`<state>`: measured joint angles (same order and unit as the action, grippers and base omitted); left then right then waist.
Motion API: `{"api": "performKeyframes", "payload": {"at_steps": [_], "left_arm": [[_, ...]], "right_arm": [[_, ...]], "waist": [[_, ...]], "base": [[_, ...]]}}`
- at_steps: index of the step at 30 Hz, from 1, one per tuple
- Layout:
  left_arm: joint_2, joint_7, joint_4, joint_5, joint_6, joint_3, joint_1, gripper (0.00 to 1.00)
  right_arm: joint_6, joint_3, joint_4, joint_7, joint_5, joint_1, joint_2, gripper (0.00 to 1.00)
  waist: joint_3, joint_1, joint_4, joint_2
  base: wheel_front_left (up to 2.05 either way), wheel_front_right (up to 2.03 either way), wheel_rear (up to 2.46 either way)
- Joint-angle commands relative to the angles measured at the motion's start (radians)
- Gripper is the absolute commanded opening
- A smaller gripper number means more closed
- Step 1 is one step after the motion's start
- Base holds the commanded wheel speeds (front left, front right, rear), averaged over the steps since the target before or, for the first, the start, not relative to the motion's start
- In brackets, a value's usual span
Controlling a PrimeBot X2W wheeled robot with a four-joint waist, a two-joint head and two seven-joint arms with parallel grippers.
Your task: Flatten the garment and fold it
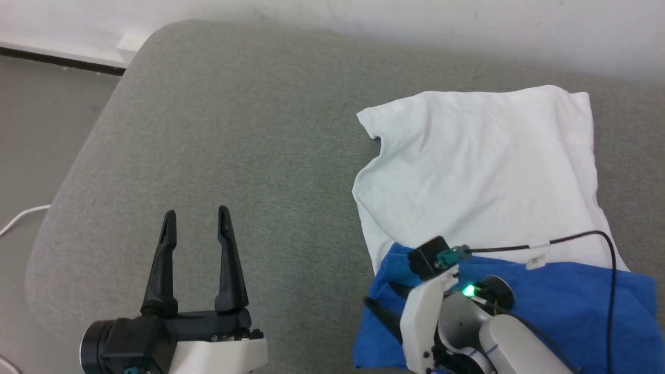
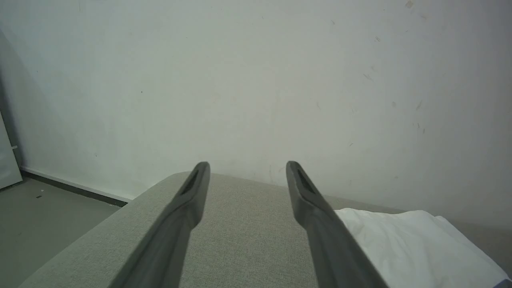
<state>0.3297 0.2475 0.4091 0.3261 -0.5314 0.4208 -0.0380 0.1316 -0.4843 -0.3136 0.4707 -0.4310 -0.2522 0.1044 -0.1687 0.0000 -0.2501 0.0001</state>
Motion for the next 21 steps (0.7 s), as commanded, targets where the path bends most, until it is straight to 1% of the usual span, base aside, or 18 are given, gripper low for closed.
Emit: {"api": "performKeyframes", "payload": {"at_steps": [1,4,7,10,13,16,19,21], "left_arm": [[0.003,0.006,0.0,0.003,0.006,-0.003,0.005,1.0],[0.011,0.005,0.006,-0.001,0.005,-0.006,0.004,1.0],[0.02,-0.003,0.017,-0.01,0.001,-0.007,0.009,1.0],[0.027,-0.015,0.027,-0.018,0.0,-0.006,0.017,1.0],[0.028,-0.023,0.032,-0.023,-0.001,-0.002,0.026,1.0],[0.027,-0.03,0.026,-0.021,0.004,0.005,0.032,1.0],[0.021,-0.029,0.019,-0.019,0.008,0.014,0.037,1.0],[0.027,-0.028,0.01,-0.027,0.011,0.019,0.037,1.0]], "right_arm": [[-0.001,-0.013,0.023,0.0,-0.023,-0.02,0.0,1.0],[-0.001,-0.023,0.137,0.03,-0.087,-0.034,0.049,1.0],[-0.001,0.032,0.284,0.056,-0.14,-0.024,0.12,1.0],[-0.001,0.166,0.42,0.05,-0.163,0.01,0.172,1.0],[-0.001,0.328,0.528,-0.001,-0.13,0.055,0.199,1.0],[-0.001,0.499,0.606,-0.072,-0.077,0.116,0.192,1.0],[-0.001,0.661,0.673,-0.153,-0.023,0.191,0.144,1.0],[-0.001,0.737,0.713,-0.213,0.022,0.245,0.111,1.0]], "waist": [[0.005,0.0,0.02,-0.0001],[0.009,0.0,0.053,-0.0001],[0.013,0.0,0.09,-0.0001],[0.015,0.0,0.126,-0.0001],[0.015,0.0,0.156,-0.0001],[0.013,0.0,0.178,-0.0001],[0.011,0.0,0.195,-0.0001],[0.009,0.0,0.206,-0.0001]], "base": [[0.0,0.0,0.0],[0.0,0.0,0.0],[0.0,0.0,0.0],[0.0,0.0,0.0],[0.0,0.0,0.0],[0.0,0.0,0.0],[0.0,0.0,0.0],[0.0,0.0,0.0]]}}
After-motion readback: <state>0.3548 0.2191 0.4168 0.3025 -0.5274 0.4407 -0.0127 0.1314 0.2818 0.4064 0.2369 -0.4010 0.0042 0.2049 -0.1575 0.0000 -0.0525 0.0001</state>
